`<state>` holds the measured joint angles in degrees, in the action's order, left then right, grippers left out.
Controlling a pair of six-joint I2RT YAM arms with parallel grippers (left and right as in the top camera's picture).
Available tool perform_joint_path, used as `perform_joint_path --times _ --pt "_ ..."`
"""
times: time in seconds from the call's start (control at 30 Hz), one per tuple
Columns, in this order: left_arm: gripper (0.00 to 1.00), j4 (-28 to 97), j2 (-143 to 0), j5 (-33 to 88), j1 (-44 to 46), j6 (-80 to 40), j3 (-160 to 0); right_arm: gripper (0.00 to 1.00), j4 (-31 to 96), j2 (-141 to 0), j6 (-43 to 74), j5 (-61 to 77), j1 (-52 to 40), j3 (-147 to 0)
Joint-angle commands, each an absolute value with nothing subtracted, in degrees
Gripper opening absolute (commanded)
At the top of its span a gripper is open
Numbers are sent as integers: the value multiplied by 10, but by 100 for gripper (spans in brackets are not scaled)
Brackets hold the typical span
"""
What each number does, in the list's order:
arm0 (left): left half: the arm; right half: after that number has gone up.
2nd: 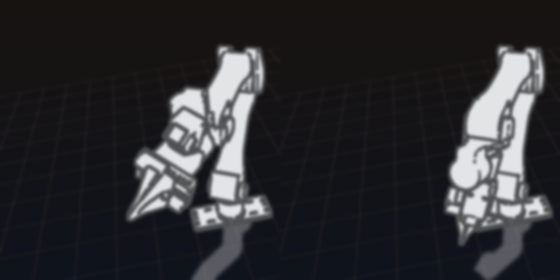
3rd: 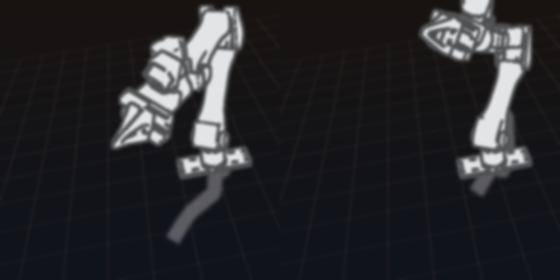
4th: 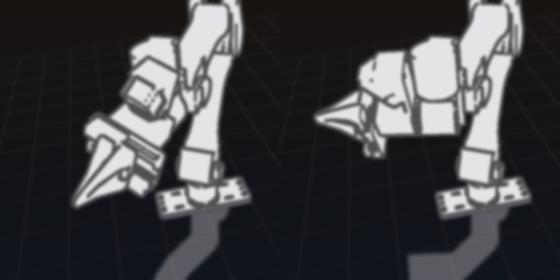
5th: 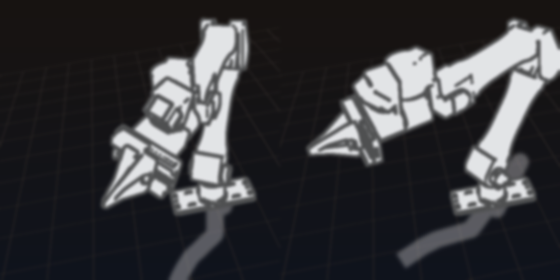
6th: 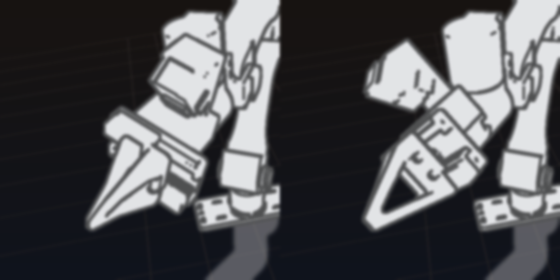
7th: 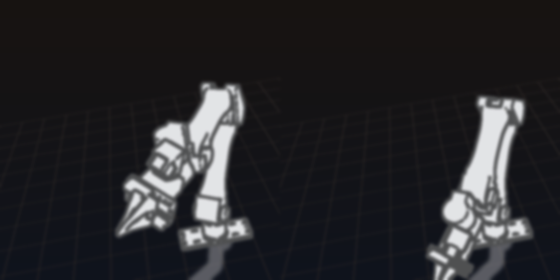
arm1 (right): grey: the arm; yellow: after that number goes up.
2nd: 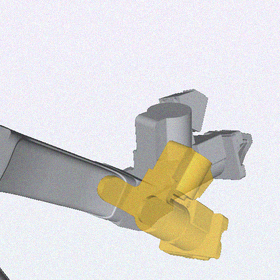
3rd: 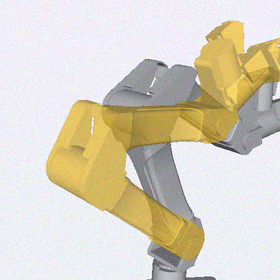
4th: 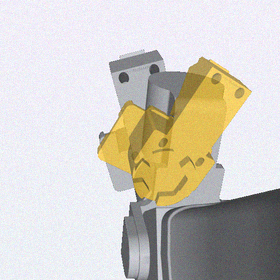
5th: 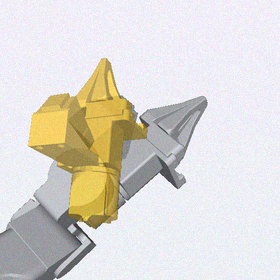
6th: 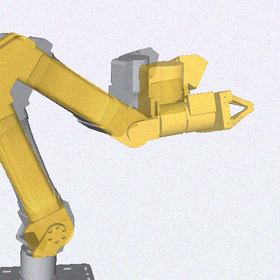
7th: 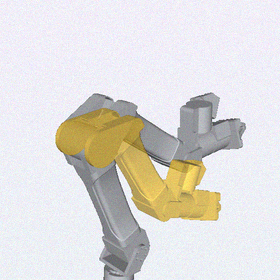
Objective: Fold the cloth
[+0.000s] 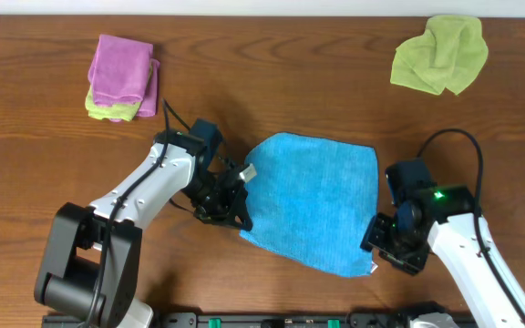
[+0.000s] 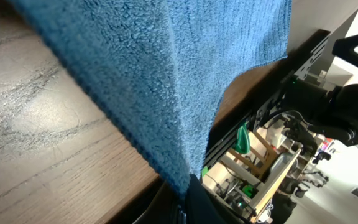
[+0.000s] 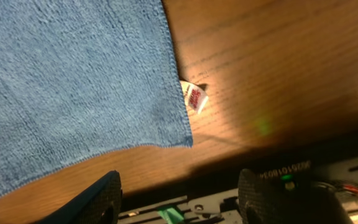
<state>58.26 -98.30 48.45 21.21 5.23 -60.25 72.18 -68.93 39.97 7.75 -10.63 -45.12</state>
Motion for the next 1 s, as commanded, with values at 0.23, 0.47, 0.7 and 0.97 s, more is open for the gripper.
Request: perform_joint_path --times 0.23,0.47,0.7,0.97 --pt "6 585 -988 481 210 71 -601 59 605 -684 442 176 -109 -329" --pt "6 585 -988 481 210 71 -601 54 552 -684 464 174 -109 -290" --pt "6 585 -988 481 210 71 -601 17 522 -684 469 174 -109 -263" --pt "6 585 -984 482 199 70 -602 1 521 -619 462 156 -109 -288"
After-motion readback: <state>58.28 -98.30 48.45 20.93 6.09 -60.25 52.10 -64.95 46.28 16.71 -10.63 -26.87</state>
